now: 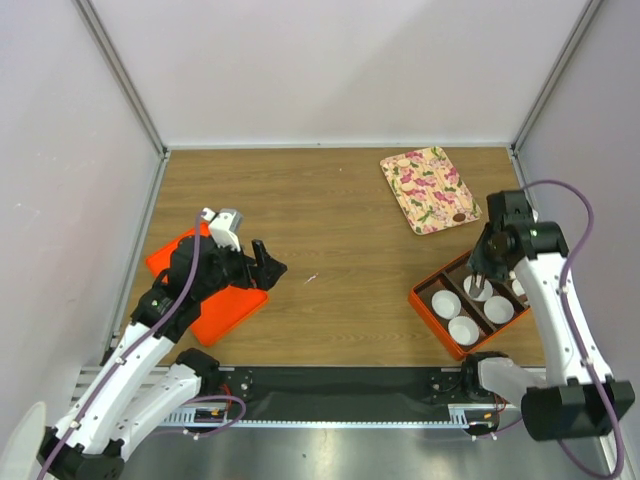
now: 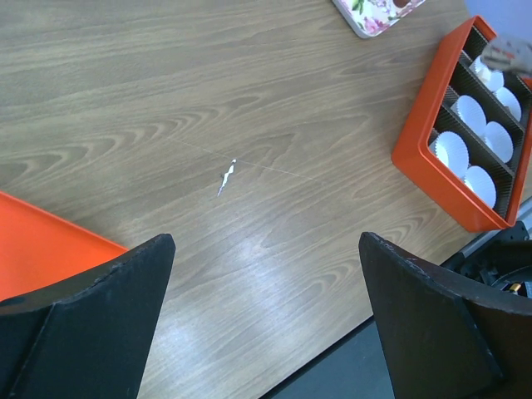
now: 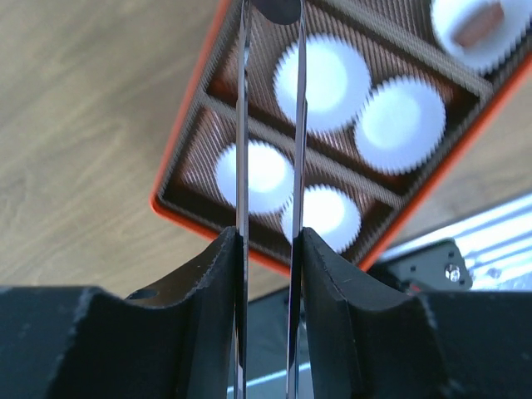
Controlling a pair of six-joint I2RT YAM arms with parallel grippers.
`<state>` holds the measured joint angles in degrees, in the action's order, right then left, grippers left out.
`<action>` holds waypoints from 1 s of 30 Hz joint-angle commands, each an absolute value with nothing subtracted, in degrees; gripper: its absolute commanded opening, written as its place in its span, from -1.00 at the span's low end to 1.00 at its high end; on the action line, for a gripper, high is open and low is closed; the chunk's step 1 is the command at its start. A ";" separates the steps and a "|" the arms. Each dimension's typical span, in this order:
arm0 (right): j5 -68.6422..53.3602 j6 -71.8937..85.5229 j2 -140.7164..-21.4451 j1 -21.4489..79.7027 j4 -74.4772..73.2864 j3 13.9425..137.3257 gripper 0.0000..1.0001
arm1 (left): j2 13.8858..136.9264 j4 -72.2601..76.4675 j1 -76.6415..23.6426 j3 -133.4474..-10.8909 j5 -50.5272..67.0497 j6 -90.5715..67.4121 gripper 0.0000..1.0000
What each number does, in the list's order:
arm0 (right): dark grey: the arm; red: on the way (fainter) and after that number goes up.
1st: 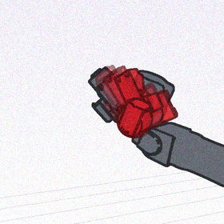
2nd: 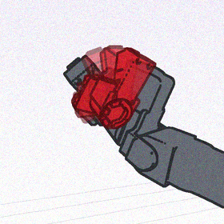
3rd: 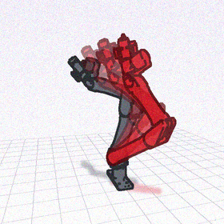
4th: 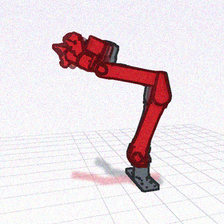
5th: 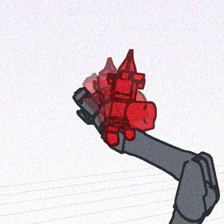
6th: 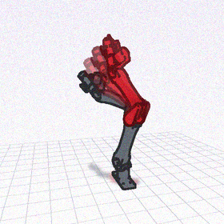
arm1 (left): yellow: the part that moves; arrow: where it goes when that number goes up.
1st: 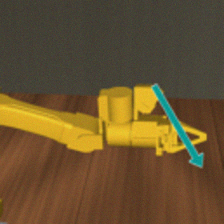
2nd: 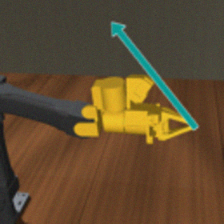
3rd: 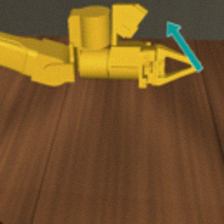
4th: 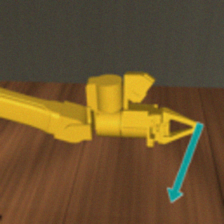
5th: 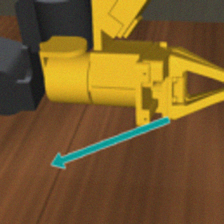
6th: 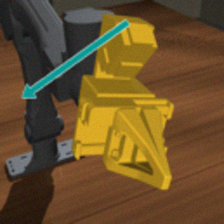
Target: Pack the chocolate
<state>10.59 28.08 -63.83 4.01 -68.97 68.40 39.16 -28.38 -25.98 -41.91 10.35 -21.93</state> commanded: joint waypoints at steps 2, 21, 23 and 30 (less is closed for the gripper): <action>10.98 31.99 -57.14 4.31 -74.61 65.22 -0.36 | 37.88 -26.37 -26.10 -43.24 11.43 -21.18 1.00; 9.76 35.33 -51.77 4.48 -74.18 56.87 -0.30 | 36.83 -26.54 -26.10 -43.24 11.16 -21.01 0.99; 8.88 35.33 -51.77 4.48 -72.69 56.34 -0.29 | 36.91 -26.54 -26.02 -43.24 11.16 -21.01 0.99; 8.17 34.80 -51.94 4.48 -68.03 53.79 -0.22 | 37.35 -26.54 -26.02 -43.33 11.16 -21.01 1.00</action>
